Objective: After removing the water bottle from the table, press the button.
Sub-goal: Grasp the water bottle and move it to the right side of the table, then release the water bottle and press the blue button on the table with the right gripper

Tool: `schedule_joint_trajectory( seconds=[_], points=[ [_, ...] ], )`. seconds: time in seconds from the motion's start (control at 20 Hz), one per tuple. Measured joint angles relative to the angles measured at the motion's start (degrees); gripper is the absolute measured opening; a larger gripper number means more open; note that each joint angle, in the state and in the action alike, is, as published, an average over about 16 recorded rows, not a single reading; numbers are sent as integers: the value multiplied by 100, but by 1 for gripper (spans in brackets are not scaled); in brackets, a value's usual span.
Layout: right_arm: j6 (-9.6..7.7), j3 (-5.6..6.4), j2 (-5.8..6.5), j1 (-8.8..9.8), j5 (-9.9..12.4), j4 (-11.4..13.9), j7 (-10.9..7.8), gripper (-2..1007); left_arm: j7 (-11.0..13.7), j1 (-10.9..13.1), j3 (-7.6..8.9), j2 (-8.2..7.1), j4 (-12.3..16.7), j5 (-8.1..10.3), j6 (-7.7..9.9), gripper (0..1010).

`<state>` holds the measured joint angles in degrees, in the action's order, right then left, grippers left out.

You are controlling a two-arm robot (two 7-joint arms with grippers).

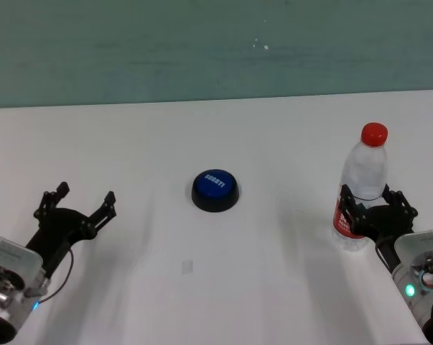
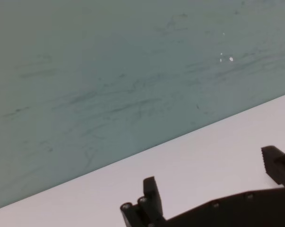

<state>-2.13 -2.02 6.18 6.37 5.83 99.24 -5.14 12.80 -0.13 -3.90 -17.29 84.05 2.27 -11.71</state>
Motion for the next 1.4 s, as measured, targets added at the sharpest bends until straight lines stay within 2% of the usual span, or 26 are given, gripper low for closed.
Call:
schedule_joint_trajectory(
  seconds=[0.7,1.4],
  points=[
    [28,0,-4,-5,18,-4,-13,982,0,0,0,0,0,0,0,1003],
    [60,-35,-81,78,-39,71,40,1003,0,0,0,0,0,0,0,1003]
  ],
)
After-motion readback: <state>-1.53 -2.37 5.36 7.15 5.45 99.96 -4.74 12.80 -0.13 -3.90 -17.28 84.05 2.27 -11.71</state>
